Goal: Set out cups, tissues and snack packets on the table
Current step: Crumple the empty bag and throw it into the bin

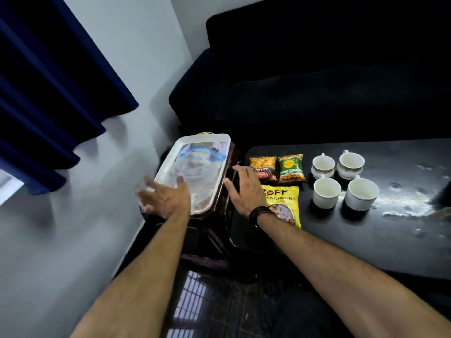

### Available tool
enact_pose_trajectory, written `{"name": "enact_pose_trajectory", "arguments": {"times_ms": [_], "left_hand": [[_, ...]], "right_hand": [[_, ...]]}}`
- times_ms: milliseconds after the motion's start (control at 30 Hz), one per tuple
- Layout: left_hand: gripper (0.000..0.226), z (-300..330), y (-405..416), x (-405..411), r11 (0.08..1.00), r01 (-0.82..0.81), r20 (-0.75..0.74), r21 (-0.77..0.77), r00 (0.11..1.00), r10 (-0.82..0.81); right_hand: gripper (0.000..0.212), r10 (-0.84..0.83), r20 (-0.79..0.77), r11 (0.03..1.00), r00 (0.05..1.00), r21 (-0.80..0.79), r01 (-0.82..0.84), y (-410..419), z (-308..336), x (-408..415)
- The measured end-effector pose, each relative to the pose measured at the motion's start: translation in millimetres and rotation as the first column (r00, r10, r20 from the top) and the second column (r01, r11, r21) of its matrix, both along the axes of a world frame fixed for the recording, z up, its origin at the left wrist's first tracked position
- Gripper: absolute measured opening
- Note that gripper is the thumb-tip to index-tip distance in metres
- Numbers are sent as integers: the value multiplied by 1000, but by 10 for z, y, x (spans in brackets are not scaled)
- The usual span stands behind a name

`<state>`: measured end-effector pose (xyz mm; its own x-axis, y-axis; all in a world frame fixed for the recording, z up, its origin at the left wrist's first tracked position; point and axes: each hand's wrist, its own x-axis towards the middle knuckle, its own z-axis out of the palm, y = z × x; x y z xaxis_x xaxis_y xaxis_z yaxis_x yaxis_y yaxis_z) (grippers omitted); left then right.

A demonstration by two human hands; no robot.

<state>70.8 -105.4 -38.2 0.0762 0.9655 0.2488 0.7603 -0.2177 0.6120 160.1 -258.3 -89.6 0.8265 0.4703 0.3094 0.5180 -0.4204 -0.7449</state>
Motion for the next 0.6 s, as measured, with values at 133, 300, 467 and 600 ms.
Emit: {"name": "enact_pose_trajectory", "arguments": {"times_ms": [133, 300, 467, 600], "left_hand": [[91, -43, 319, -212, 873, -50, 90, -485, 990, 106], [28, 56, 252, -227, 838, 227, 378, -497, 925, -26], [26, 204, -27, -81, 574, 648, 583, -500, 742, -330], [52, 302, -233, 62, 553, 718, 591, -423, 681, -433]], "right_hand": [[69, 98, -397, 994, 912, -7, -110, 462, 255, -104], [93, 176, -734, 974, 656, 227, -6, 656, 186, -127], [74, 279, -755, 895, 594, 429, 124, 460, 344, -33], [47, 338, -702, 848, 627, 516, 122, 212, 650, 36]]}}
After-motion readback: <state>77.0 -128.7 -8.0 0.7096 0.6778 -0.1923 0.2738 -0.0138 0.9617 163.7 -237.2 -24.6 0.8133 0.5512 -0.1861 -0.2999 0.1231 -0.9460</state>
